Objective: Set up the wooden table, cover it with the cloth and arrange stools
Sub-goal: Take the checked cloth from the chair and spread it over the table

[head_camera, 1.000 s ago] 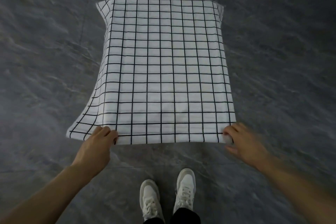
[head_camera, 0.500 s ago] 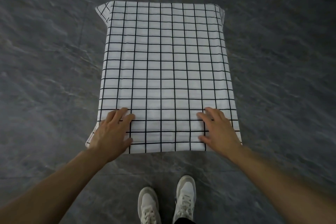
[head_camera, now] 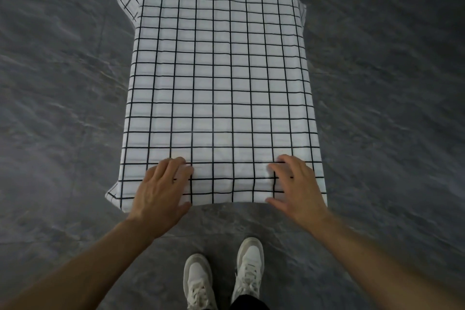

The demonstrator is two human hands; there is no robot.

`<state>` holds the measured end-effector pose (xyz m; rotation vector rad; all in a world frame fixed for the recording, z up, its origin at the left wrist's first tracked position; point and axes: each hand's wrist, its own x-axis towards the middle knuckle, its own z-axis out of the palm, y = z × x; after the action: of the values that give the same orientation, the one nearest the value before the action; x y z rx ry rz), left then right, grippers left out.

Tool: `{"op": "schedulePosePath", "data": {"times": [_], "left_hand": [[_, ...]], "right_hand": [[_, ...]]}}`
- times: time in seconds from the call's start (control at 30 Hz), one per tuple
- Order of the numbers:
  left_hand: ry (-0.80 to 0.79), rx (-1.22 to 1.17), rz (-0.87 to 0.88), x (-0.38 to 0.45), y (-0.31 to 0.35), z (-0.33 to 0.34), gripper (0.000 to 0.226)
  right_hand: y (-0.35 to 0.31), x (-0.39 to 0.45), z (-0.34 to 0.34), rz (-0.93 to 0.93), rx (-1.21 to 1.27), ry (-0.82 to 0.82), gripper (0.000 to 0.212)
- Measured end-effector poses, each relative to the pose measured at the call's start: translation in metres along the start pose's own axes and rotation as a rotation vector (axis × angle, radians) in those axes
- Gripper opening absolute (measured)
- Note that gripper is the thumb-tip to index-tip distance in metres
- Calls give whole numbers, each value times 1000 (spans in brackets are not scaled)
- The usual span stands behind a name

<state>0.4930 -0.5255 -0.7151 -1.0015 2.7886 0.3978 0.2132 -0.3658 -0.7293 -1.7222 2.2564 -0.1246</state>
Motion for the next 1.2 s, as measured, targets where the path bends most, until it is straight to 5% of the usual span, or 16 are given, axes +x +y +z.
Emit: {"op": "schedulePosePath", "data": {"times": [0.17,0.4,0.57,1.2], "left_hand": [[-37,85,108,-1,24,16,73],[41,170,190,8,35,34,55],[139,90,246,8,28,39,38],[-124,-58,213,-24,44,37,57]], "right_hand": [[10,-32,9,-45,-130,-76,93],[28,-34,18,7,-171,123,68],[49,-38,15,87,-161,113,61],[65,-79,30,156,-18,-195,37]]}}
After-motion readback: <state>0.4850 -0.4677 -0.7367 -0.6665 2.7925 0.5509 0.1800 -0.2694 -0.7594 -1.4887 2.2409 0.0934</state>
